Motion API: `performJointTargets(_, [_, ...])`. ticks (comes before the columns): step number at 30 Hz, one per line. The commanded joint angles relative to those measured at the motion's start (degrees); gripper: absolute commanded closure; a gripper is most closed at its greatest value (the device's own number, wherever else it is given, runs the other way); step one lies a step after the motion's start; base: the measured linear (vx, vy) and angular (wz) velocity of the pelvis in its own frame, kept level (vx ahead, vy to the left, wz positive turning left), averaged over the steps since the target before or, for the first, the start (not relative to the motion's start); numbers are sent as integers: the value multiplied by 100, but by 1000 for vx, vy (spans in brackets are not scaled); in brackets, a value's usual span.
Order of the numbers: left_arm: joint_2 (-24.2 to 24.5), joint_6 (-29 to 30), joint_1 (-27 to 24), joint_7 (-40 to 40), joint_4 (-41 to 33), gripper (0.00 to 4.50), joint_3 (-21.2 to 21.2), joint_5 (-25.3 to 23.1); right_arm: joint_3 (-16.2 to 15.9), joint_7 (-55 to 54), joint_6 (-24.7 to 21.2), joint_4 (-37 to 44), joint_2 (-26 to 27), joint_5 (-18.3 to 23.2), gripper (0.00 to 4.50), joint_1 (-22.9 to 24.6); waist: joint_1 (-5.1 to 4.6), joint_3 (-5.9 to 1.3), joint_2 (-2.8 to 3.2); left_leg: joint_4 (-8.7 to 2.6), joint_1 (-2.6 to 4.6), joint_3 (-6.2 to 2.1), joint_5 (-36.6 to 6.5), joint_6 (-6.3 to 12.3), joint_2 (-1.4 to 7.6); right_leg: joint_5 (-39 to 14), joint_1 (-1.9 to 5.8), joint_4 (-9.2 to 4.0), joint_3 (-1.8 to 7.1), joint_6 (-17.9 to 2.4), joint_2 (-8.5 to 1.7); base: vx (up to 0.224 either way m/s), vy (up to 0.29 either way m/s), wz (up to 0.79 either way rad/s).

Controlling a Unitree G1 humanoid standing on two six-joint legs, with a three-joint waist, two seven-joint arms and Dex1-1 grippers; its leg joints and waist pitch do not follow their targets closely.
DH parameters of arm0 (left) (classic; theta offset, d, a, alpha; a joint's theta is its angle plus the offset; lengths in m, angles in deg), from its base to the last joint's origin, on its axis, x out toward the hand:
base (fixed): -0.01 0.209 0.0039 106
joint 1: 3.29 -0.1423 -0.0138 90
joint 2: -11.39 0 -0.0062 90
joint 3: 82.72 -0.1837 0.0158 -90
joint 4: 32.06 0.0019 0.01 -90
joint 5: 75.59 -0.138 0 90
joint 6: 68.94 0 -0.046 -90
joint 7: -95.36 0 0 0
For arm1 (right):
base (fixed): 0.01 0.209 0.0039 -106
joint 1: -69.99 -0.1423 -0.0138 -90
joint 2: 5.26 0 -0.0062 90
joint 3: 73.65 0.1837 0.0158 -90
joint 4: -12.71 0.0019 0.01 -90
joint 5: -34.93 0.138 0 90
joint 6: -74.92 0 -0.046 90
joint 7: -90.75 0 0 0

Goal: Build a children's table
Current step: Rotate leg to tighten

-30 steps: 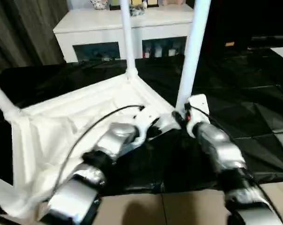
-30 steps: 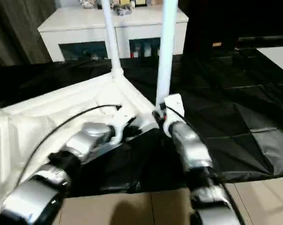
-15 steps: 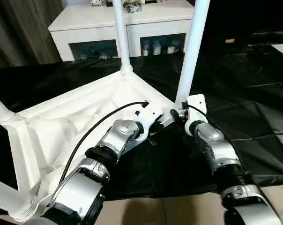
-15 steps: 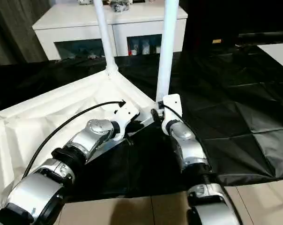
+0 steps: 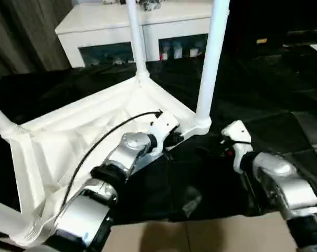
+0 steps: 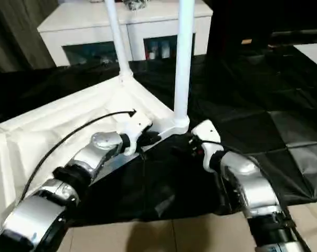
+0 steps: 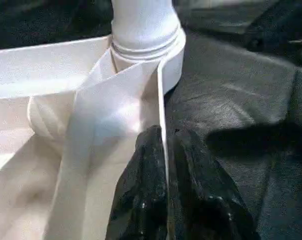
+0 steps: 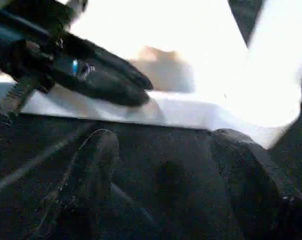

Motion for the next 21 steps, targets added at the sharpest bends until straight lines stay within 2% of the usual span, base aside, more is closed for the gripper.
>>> performJointTargets(1, [116, 178, -122, -152, -453, 364, 169, 221, 4, -17, 17, 98, 101, 19, 131, -139, 36, -383, -194, -371, 78, -132, -663, 844, 287, -225, 247, -274, 107, -1491, -278, 0, 0, 0])
performJointTargets(2, [220, 329, -239, -226, -794, 338, 227, 320, -2, 24, 16, 111, 165, -33, 131, -208, 56, -404, -183, -346, 74, -129, -432, 934, 287, 67, 243, -227, 106, -1554, -284, 0, 0, 0])
performJointTargets(3, [254, 364, -271, -240, -884, 338, 236, 335, -6, 36, 14, 116, 180, -51, 131, -223, 64, -403, -175, -319, 69, -122, -246, 1047, 281, 260, 226, -212, 102, -1567, -273, 0, 0, 0])
performJointTargets(4, [326, 449, -347, -292, -1072, 328, 255, 358, -43, 83, 16, 113, 197, -51, 131, -257, 74, -411, -173, -302, 75, -118, -186, 1084, 278, 316, 222, -198, 103, -1574, -275, 0, 0, 0])
performJointTargets(5, [430, 589, -455, -358, -1339, 323, 278, 390, -94, 123, 36, 81, 223, -63, 131, -312, 104, -417, -214, -286, 55, -112, -82, 1162, 270, 377, 228, -182, 106, -1589, -285, 0, 0, 0])
performJointTargets(6, [506, 694, -540, -415, -1541, 316, 295, 417, -142, 156, 48, 75, 217, -40, 131, -343, 121, -422, -228, -284, 55, -113, -35, 1188, 283, 391, 226, -169, 108, -1586, -291, 0, 0, 0])
performJointTargets(7, [510, 700, -545, -418, -1551, 306, 296, 418, -145, 158, 49, 75, 216, -38, 131, -345, 139, -434, -205, -256, 43, -117, 138, 1254, 282, 488, 212, -141, 108, -1577, -287, 0, 0, 0])
performJointTargets(9, [712, 970, -778, -530, -2070, 284, 341, 487, -218, 145, 134, -77, 253, -47, 131, -482, 170, -413, -226, -252, 42, -106, 123, 1281, 281, 344, 183, -148, 103, -1566, -273, 0, 0, 0])
performJointTargets(10, [846, 1115, -920, -643, -2358, 271, 341, 516, -222, 102, 164, -199, 306, -49, 131, -581, 175, -404, -214, -271, 56, -104, -6, 1219, 297, 118, 168, -155, 101, -1558, -277, 0, 0, 0])
performJointTargets(11, [1157, 1520, -1279, -910, -3066, 263, 314, 633, -197, 57, 234, -482, 452, -65, 131, -802, 175, -384, -205, -283, 62, -92, -163, 1113, 290, -149, 151, -176, 104, -1521, -260, 0, 0, 0])
performJointTargets(12, [1157, 1520, -1279, -910, -3066, 255, 314, 633, -197, 57, 234, -482, 452, -65, 131, -802, 169, -398, -197, -291, 59, -116, -222, 1027, 311, -209, 169, -144, 107, -1547, -294, 0, 0, 0])
performJointTargets(13, [1333, 1742, -1483, -1098, -3435, 247, 271, 714, -195, 63, 282, -648, 525, -71, 131, -919, 158, -353, -178, -320, 79, -87, -458, 897, 291, -517, 121, -198, 100, -1481, -231, 0, 0, 0])
performJointTargets(14, [1488, 1910, -1669, -1258, -3751, 238, 231, 785, -203, 68, 350, -818, 585, -91, 131, -1026, 147, -358, -170, -351, 92, -112, -619, 740, 321, -622, 128, -175, 115, -1491, -262, 0, 0, 0])
performJointTargets(15, [1603, 2052, -1812, -1358, -4002, 228, 200, 853, -219, 63, 435, -967, 625, -136, 131, -1112, 131, -333, -176, -366, 85, -91, -699, 683, 304, -699, 117, -199, 111, -1452, -219, 0, 0, 0])
performJointTargets(16, [1670, 2182, -1912, -1397, -4184, 228, 191, 913, -227, 50, 500, -1090, 657, -175, 131, -1181, 147, -342, -166, -367, 137, -85, -870, 516, 308, -762, 95, -193, 123, -1441, -224, 0, 0, 0])
performJointTargets(17, [1794, 2535, -2209, -1393, -4711, 209, 201, 1085, -145, -268, 701, -1603, 788, -307, 131, -1477, 150, -336, -219, -377, 140, -70, -895, 450, 295, -684, 91, -205, 126, -1437, -200, 0, 0, 0])
performJointTargets(18, [1794, 2535, -2209, -1393, -4711, 202, 201, 1085, -145, -268, 701, -1603, 788, -307, 131, -1477, 165, -360, -190, -370, 145, -81, -845, 374, 316, -553, 101, -143, 132, -1487, -235, 0, 0, 0])
performJointTargets(19, [1824, 2652, -2315, -1385, -4891, 202, 210, 1150, -100, -453, 783, -1821, 838, -370, 131, -1605, 156, -334, -182, -387, 122, -66, -824, 344, 285, -603, 101, -171, 122, -1464, -209, 0, 0, 0])
performJointTargets(20, [1834, 2747, -2408, -1352, -5052, 188, 233, 1184, -43, -609, 827, -2024, 877, -383, 131, -1722, 156, -336, -226, -381, 144, -48, -845, 292, 281, -578, 90, -178, 132, -1467, -202, 0, 0, 0])
performJointTargets(21, [1831, 2814, -2449, -1320, -5139, 178, 254, 1200, -17, -678, 858, -2132, 887, -390, 131, -1779, 160, -339, -211, -376, 134, -52, -807, 293, 275, -541, 102, -166, 134, -1463, -205, 0, 0, 0])
